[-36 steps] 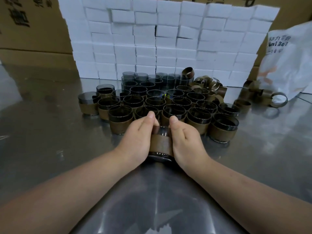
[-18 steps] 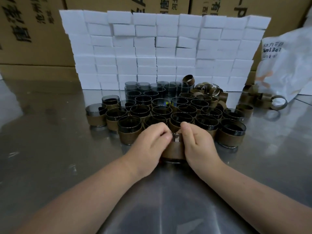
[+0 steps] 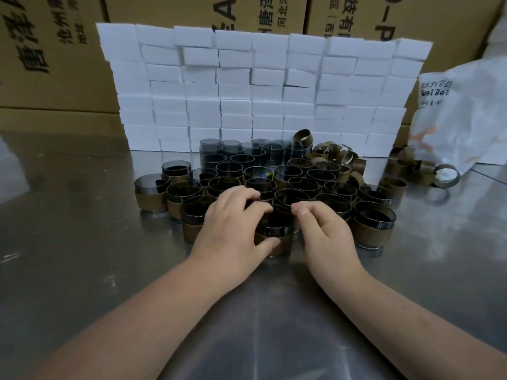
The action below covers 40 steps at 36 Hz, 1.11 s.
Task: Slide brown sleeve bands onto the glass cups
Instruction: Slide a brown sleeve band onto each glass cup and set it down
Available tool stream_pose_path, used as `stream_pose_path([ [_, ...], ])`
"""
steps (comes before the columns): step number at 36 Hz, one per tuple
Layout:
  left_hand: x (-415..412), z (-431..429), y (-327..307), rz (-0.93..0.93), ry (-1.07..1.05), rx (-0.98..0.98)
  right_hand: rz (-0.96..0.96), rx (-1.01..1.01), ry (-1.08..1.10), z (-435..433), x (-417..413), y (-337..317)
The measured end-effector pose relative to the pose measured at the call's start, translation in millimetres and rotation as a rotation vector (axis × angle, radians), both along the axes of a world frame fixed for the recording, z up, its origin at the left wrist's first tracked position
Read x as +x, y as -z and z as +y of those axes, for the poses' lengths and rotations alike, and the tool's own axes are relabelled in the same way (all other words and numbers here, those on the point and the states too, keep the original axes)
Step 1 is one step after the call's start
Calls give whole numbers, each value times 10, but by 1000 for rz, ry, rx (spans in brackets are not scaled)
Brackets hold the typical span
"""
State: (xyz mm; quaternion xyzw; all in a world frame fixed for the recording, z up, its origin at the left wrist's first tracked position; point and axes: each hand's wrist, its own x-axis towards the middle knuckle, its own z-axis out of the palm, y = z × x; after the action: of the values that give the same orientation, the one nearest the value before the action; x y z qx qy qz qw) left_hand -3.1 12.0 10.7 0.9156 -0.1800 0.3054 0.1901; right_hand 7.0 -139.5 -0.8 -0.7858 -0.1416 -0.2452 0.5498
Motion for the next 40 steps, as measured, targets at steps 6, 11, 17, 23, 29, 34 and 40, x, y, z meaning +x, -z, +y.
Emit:
stream_pose_path([
  [6, 23, -69, -13, -15, -216, -56, 9, 28, 16, -15, 27, -6],
  [11, 36, -91, -10, 37, -262, 17, 40, 25, 20, 1, 30, 1],
  [17, -100, -252, -15, -73, 86, 300, -35, 14, 40, 21, -2, -55],
  [23, -149, -416, 24, 123, 275, 449, -136, 188, 85, -166, 98, -360],
  [29, -18, -693, 91, 237, 128, 415, -122, 20, 243, -635, 496, -707],
  [34, 62, -719, 156, 337, 84, 272, 51, -268, 428, -1176, 1019, -904],
  [40, 95, -727, 121, 387, 118, 239, 377, -720, 498, -1768, 1696, -945],
])
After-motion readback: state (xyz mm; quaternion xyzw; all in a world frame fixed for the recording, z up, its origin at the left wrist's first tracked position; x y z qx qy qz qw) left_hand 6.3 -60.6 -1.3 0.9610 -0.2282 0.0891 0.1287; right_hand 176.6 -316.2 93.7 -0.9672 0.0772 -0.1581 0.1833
